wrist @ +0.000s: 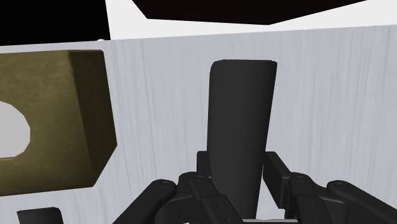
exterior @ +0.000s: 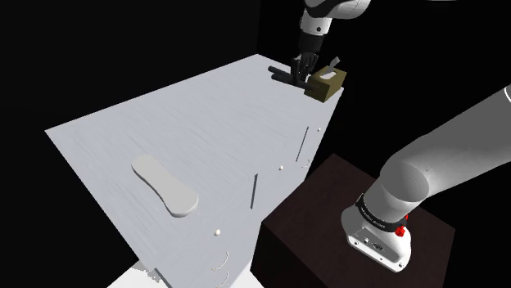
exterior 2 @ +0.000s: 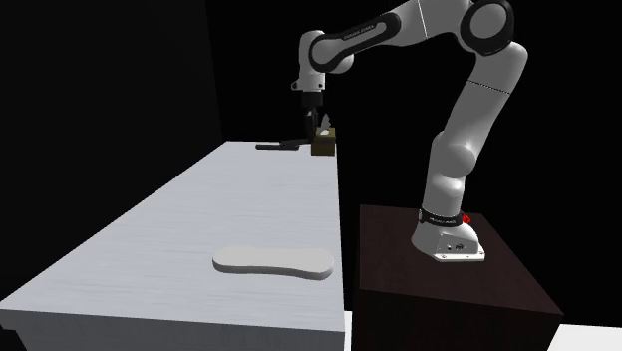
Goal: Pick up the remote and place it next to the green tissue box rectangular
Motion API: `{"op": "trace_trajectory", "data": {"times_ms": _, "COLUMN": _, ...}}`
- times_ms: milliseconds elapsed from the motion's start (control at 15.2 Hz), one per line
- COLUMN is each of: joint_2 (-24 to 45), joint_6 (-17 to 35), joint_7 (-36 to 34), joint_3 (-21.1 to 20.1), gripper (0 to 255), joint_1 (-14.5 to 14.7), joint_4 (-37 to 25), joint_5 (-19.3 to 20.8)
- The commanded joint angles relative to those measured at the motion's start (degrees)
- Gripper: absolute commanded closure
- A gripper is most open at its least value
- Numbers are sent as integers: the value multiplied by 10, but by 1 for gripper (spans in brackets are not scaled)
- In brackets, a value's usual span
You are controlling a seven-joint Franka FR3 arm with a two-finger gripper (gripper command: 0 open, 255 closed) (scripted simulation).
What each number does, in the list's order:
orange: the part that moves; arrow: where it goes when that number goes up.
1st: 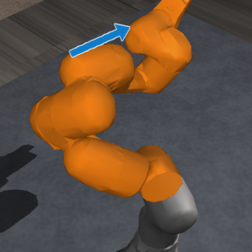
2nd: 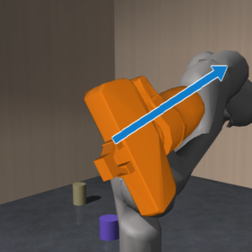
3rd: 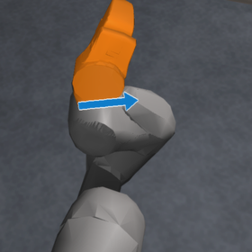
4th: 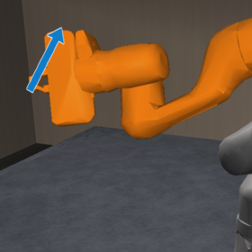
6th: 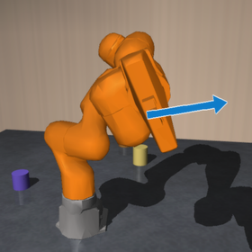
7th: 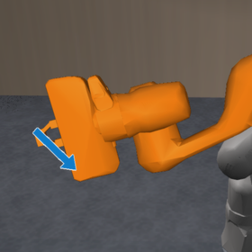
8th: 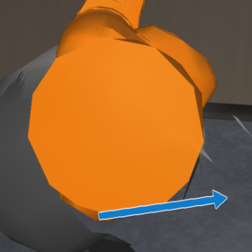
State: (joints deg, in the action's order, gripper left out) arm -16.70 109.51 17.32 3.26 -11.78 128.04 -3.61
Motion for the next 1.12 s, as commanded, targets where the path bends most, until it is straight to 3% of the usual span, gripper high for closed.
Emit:
{"op": "trace_trajectory", "data": {"times_ms": 0, "joint_2": 1, "joint_6": 16, "joint_7": 1, "joint_3": 0, "gripper": 255, "joint_1": 0, "joint_4": 14, "joint_5": 0}}
{"op": "trace_trajectory", "data": {"times_ms": 792, "joint_2": 32, "joint_6": 111, "joint_7": 10, "joint_3": 1, "gripper": 255, "joint_1": 1, "joint_4": 79, "joint_5": -5}}
{"op": "trace_trajectory", "data": {"times_ms": 1056, "joint_2": 32, "joint_6": 111, "joint_7": 10, "joint_3": 1, "gripper": 255, "joint_1": 1, "joint_4": 79, "joint_5": -5}}
